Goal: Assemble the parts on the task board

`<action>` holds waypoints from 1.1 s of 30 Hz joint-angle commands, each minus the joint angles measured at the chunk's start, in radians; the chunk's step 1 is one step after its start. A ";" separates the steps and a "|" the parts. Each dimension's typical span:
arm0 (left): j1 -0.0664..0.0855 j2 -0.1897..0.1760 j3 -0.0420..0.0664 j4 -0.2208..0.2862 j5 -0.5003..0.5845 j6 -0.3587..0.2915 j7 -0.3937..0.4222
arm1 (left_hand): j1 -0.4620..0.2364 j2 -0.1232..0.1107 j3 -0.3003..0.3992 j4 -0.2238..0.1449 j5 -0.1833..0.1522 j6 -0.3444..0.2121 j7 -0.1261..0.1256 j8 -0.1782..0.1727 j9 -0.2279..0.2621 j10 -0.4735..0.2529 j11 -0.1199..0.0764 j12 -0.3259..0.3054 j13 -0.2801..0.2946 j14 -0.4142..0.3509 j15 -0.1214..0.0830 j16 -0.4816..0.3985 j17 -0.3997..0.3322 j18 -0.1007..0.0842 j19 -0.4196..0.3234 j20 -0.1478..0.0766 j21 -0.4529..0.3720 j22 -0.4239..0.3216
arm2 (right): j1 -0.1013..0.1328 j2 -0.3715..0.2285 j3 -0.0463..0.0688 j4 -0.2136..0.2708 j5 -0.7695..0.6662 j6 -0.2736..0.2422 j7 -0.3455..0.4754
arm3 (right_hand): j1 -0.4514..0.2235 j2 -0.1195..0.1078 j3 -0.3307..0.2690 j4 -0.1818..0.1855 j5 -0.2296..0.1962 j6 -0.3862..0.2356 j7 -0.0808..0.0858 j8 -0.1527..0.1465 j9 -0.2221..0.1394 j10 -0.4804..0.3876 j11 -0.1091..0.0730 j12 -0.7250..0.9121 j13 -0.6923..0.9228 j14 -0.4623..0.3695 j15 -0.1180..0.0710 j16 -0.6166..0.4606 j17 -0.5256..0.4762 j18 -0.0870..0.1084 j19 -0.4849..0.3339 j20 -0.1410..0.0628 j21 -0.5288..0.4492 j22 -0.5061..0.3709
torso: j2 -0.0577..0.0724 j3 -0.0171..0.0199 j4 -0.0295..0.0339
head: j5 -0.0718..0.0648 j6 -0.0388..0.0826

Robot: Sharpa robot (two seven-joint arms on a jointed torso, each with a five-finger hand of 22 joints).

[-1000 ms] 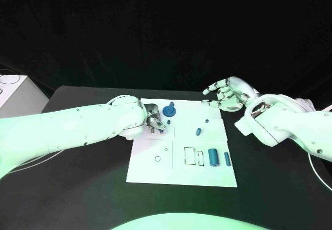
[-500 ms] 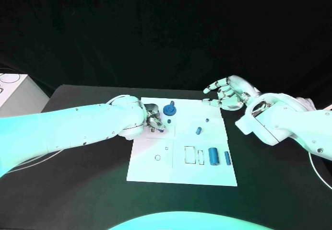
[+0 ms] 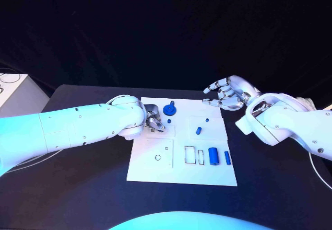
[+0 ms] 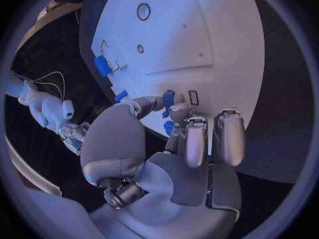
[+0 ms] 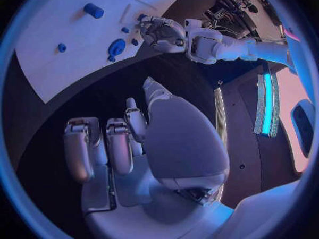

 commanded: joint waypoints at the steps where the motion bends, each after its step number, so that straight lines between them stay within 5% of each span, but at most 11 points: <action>1: -0.004 0.000 -0.003 -0.003 -0.003 0.032 -0.010 | 0.007 0.004 0.193 -0.194 0.003 0.025 -0.016 0.002 0.001 0.005 -0.004 0.004 -0.001 0.093 -0.007 0.003 0.227 -0.014 0.004 0.000 0.006 0.019 | 0.000 -0.001 0.000 0.001 -0.002 0.013 0.003 | -0.009 0.000 0.004 0.003 0.003 -0.006 0.003 0.005 -0.001 -0.010 0.000 -0.006 0.004 0.104 0.006 0.000 0.257 0.002 0.076 0.004 -0.006 0.219 | 0.001 0.0001 -0.0003 | -0.001 0.000; 20: -0.004 0.009 -0.003 -0.008 0.020 0.085 -0.021 | 0.004 0.003 0.192 -0.191 0.001 0.026 -0.016 0.001 0.001 0.006 -0.004 0.003 -0.002 0.093 -0.007 0.004 0.229 -0.014 0.004 0.000 0.006 0.019 | 0.000 -0.001 0.000 0.001 -0.002 0.013 0.002 | -0.009 0.000 0.004 0.003 0.003 -0.006 0.003 0.005 -0.001 -0.010 0.000 -0.006 0.004 0.104 0.006 0.000 0.257 0.002 0.076 0.004 -0.006 0.219 | 0.001 0.0011 -0.0009 | 0.000 -0.011; 33: -0.003 0.023 -0.003 -0.021 0.046 0.099 -0.023 | -0.029 0.016 0.130 -0.153 -0.019 0.043 -0.033 0.013 0.020 0.042 -0.016 0.025 0.031 0.098 -0.015 0.011 0.243 -0.015 0.007 -0.006 0.004 0.022 | 0.000 0.002 0.000 -0.001 -0.001 0.013 0.003 | -0.009 0.000 0.004 0.003 0.003 -0.006 0.003 0.005 -0.001 -0.010 0.000 -0.006 0.004 0.104 0.006 0.000 0.257 0.002 0.076 0.004 -0.006 0.219 | 0.001 0.0024 0.0002 | -0.001 -0.013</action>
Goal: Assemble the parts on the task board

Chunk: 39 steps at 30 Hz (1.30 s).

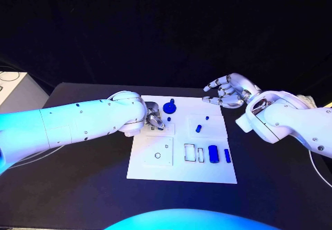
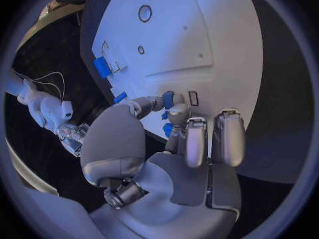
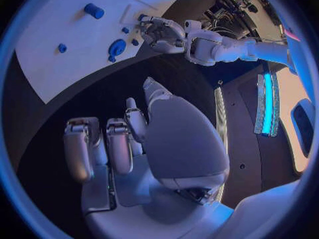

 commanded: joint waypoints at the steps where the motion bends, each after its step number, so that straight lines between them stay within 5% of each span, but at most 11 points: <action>1: -0.009 0.008 -0.007 -0.001 0.029 0.049 -0.011 | -0.015 0.006 0.138 -0.141 -0.004 0.034 -0.032 0.005 0.003 0.009 -0.002 0.006 0.003 0.097 -0.007 0.007 0.243 -0.015 0.004 -0.003 0.000 0.023 | 0.000 0.003 0.000 -0.001 -0.002 0.011 0.005 | -0.009 0.000 0.004 0.003 0.003 -0.006 0.003 0.005 -0.002 -0.010 0.000 -0.006 0.005 0.104 0.006 0.000 0.257 0.002 0.076 0.004 -0.006 0.219 | 0.000 0.0005 0.0008 | 0.000 -0.001; 13: -0.009 0.020 -0.007 -0.012 0.033 0.044 -0.010 | -0.037 0.027 0.076 -0.102 -0.014 0.042 -0.040 0.002 0.009 0.021 -0.008 0.012 0.013 0.098 -0.012 0.008 0.245 -0.016 0.007 -0.008 -0.002 0.026 | 0.000 0.007 0.000 -0.003 -0.001 0.011 0.005 | -0.012 0.001 0.006 0.001 0.005 -0.007 0.003 0.007 -0.003 -0.011 0.000 -0.008 0.003 0.104 0.005 0.000 0.256 0.002 0.076 0.003 -0.006 0.219 | 0.000 0.0003 -0.0002 | 0.000 -0.002; 28: -0.008 0.031 -0.007 -0.030 0.034 0.053 -0.010 | -0.048 0.027 0.020 -0.077 -0.020 0.047 -0.043 -0.004 0.010 0.021 -0.010 0.011 0.014 0.098 -0.014 0.007 0.244 -0.016 0.008 -0.010 -0.003 0.026 | 0.000 0.005 0.000 -0.002 -0.001 0.010 0.004 | -0.012 0.001 0.007 0.001 0.007 -0.008 0.003 0.007 -0.003 -0.011 0.000 -0.008 0.002 0.104 0.005 -0.001 0.256 0.002 0.075 0.003 -0.007 0.219 | 0.000 -0.0021 0.0001 | -0.005 -0.002; 39: -0.008 0.033 -0.007 -0.044 0.034 0.057 -0.012 | -0.059 0.026 -0.136 -0.008 -0.032 0.063 -0.047 -0.023 0.008 0.018 -0.012 0.013 0.022 0.098 -0.016 0.008 0.246 -0.017 0.010 -0.012 -0.007 0.027 | 0.000 0.003 0.000 -0.001 -0.001 0.008 0.005 | -0.012 0.001 0.008 0.001 0.008 -0.009 0.003 0.007 -0.003 -0.011 0.000 -0.008 0.002 0.104 0.005 -0.001 0.256 0.002 0.075 0.003 -0.008 0.218 | -0.001 -0.0017 0.0019 | -0.008 -0.004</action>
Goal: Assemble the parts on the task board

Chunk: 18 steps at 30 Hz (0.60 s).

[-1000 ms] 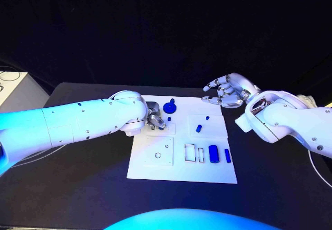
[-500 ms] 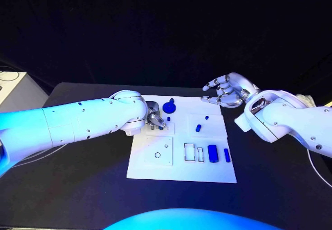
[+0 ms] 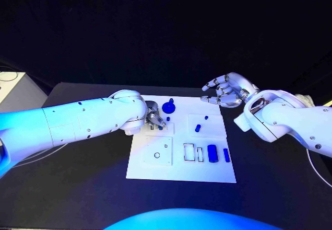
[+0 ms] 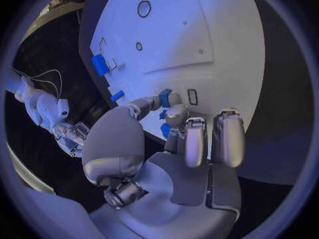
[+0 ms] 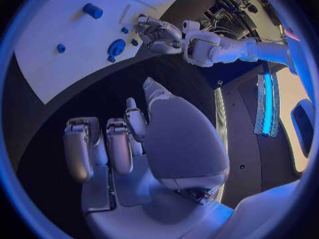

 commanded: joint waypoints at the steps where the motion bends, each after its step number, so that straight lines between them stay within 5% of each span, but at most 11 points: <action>1: -0.009 0.004 -0.007 0.000 0.016 0.043 -0.002 | -0.002 0.004 -0.035 0.015 -0.009 0.002 0.002 -0.008 0.000 -0.002 -0.003 0.006 0.003 0.098 -0.009 0.004 0.246 -0.017 0.003 -0.006 -0.007 0.027 | 0.000 -0.001 0.000 0.002 -0.001 0.008 0.005 | -0.013 0.001 0.006 -0.002 0.003 -0.005 -0.001 0.004 -0.002 -0.005 -0.001 -0.005 0.001 0.103 0.005 -0.001 0.256 0.002 0.075 0.003 -0.004 0.217 | 0.000 -0.0002 0.0005 | -0.001 -0.001; 13: -0.009 0.003 -0.006 -0.004 0.016 0.045 -0.004 | 0.001 -0.009 -0.132 0.068 -0.034 0.009 0.002 -0.020 -0.002 -0.004 -0.003 0.005 0.005 0.099 -0.009 0.004 0.246 -0.017 0.004 -0.006 -0.009 0.028 | 0.000 -0.002 0.000 0.001 -0.001 0.006 0.007 | -0.014 0.000 0.006 -0.002 0.002 -0.006 -0.001 0.004 -0.002 -0.007 -0.001 -0.006 0.000 0.104 0.005 -0.001 0.256 0.003 0.075 0.003 -0.004 0.217 | -0.001 0.0006 0.0000 | -0.002 0.001; 15: -0.009 0.003 -0.006 -0.004 0.016 0.045 -0.004 | 0.013 -0.007 -0.155 0.085 -0.089 0.011 0.002 -0.024 -0.002 -0.005 -0.003 0.005 0.006 0.098 -0.009 0.004 0.246 -0.017 0.005 -0.006 -0.009 0.028 | 0.000 -0.002 0.000 0.001 0.000 0.005 0.007 | -0.014 0.000 0.006 -0.002 0.002 -0.006 -0.001 0.004 -0.002 -0.007 -0.001 -0.006 0.000 0.104 0.005 -0.001 0.256 0.003 0.075 0.003 -0.004 0.217 | -0.001 0.0006 0.0001 | -0.002 0.001; 18: -0.010 0.002 -0.006 -0.004 0.016 0.045 -0.005 | 0.020 -0.012 -0.176 0.102 -0.119 0.012 0.003 -0.028 -0.002 -0.005 -0.002 0.005 0.006 0.099 -0.008 0.004 0.246 -0.017 0.005 -0.005 -0.009 0.029 | 0.000 -0.002 0.000 0.001 0.001 0.005 0.008 | -0.014 0.000 0.006 -0.002 0.002 -0.006 -0.001 0.004 -0.002 -0.006 -0.001 -0.006 0.000 0.103 0.005 -0.001 0.255 0.003 0.074 0.003 -0.005 0.216 | -0.001 0.0006 0.0003 | -0.002 0.001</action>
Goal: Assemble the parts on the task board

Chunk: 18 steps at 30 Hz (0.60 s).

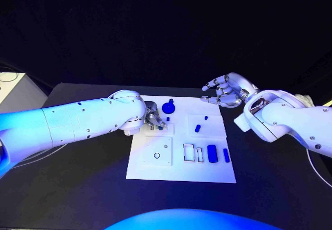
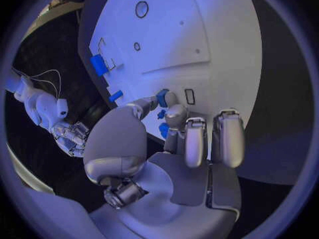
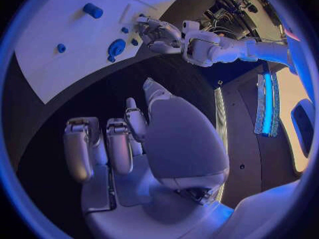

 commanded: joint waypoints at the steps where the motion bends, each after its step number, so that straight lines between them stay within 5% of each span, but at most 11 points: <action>1: -0.009 0.002 -0.006 0.003 0.015 0.041 -0.005 | 0.008 -0.004 -0.020 0.013 -0.020 0.007 0.004 -0.006 -0.002 -0.005 -0.001 0.005 0.001 0.099 -0.008 0.004 0.246 -0.017 0.002 -0.002 -0.006 0.029 | 0.000 0.000 0.000 0.000 0.000 0.006 0.008 | -0.010 -0.004 0.005 -0.002 0.002 -0.007 0.000 0.004 -0.001 -0.007 -0.001 -0.006 0.000 0.103 0.005 -0.002 0.255 0.003 0.074 0.003 -0.006 0.216 | 0.000 -0.0003 0.0001 | 0.000 0.001; 14: -0.009 -0.016 -0.004 0.016 0.008 0.025 -0.007 | 0.018 -0.018 -0.065 0.064 -0.062 0.011 0.005 -0.007 0.003 -0.004 -0.001 0.007 0.002 0.099 -0.007 0.005 0.248 -0.016 0.001 -0.001 -0.007 0.028 | -0.001 0.001 0.000 -0.002 0.002 0.008 0.008 | -0.013 -0.004 0.005 -0.001 0.001 -0.008 0.000 0.003 -0.002 -0.008 0.000 -0.008 -0.002 0.103 0.006 -0.002 0.254 0.003 0.074 0.003 -0.006 0.216 | -0.002 -0.0022 0.0000 | -0.002 0.007; 18: -0.009 -0.024 0.003 0.024 0.008 0.016 -0.005 | 0.023 -0.016 -0.093 0.088 -0.117 0.012 0.006 -0.007 0.006 -0.005 0.000 0.007 0.001 0.100 -0.007 0.006 0.249 -0.017 0.002 0.000 -0.007 0.030 | -0.002 0.002 0.000 -0.004 0.002 0.008 0.009 | -0.013 -0.004 0.005 -0.001 0.001 -0.008 0.000 0.003 -0.002 -0.008 0.000 -0.008 -0.002 0.103 0.006 -0.002 0.254 0.003 0.074 0.003 -0.006 0.216 | -0.001 -0.0023 0.0001 | -0.003 0.010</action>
